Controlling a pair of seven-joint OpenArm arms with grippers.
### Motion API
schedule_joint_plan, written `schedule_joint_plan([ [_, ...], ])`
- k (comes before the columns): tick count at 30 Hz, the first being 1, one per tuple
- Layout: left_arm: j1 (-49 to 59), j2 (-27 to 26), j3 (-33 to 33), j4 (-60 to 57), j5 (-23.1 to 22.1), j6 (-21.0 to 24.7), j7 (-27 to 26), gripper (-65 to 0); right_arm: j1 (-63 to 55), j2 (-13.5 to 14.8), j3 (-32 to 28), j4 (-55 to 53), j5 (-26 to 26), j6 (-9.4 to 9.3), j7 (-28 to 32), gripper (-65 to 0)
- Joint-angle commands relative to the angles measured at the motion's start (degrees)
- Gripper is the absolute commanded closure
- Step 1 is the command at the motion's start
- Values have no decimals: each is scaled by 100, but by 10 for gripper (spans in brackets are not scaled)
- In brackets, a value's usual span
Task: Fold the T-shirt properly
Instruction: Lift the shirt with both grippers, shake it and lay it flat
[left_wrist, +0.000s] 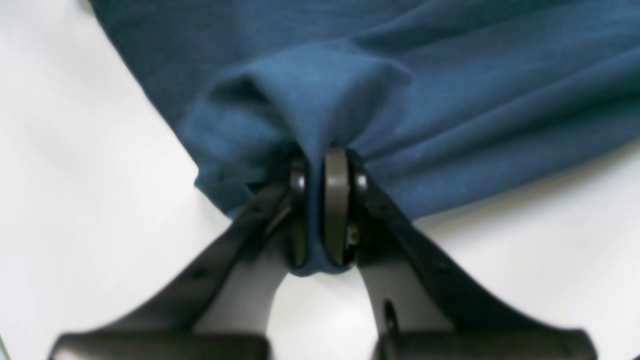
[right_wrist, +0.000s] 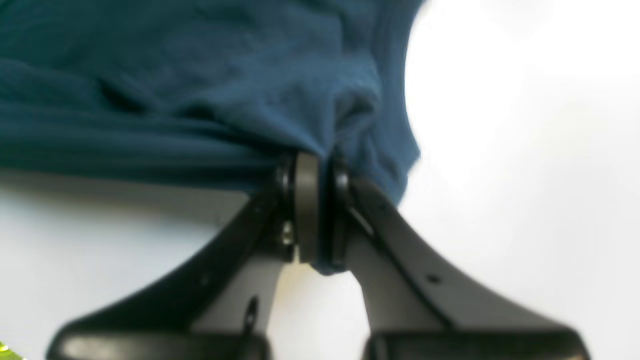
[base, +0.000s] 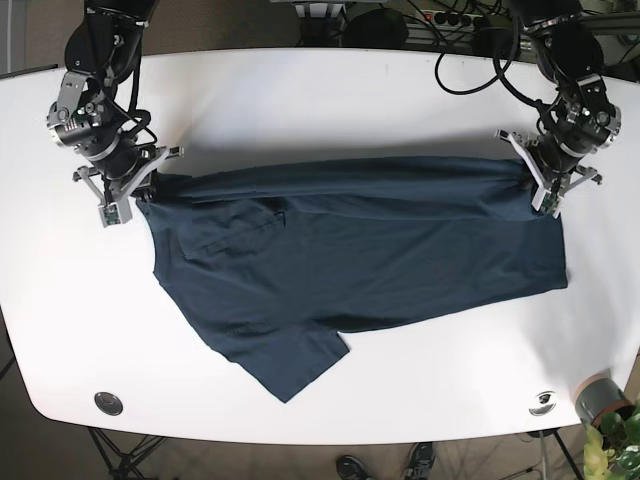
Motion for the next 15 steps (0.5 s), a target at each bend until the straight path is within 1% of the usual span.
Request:
schedule_joint_plan([
  [1, -19, -26, -180, 121, 6, 24, -61, 0, 11, 62, 32, 108, 48, -7, 144, -22],
  [4, 113, -26, -338, 121, 6, 24, -52, 0, -165, -35, 67, 108, 39, -7, 153, -24],
  [6, 183, -26, -400, 121, 6, 24, -52, 0, -236, -79, 260, 99, 39, -7, 153, -24],
  [10, 271, -26, -408, 104, 15, 24, -52, 0, -359, -88, 383, 55, 39, -7, 144, -25],
  [11, 333, -35, -408, 104, 15, 24, -52, -18, -403, -88, 392, 38, 39, -7, 144, -25],
  [14, 421, -44, -417, 104, 15, 24, -52, -118, -499, -88, 401, 38, 39, -7, 144, -27],
  [15, 430, -44, -452, 104, 6, 24, -52, -164, -543, -88, 401, 38, 39, -7, 144, -27],
])
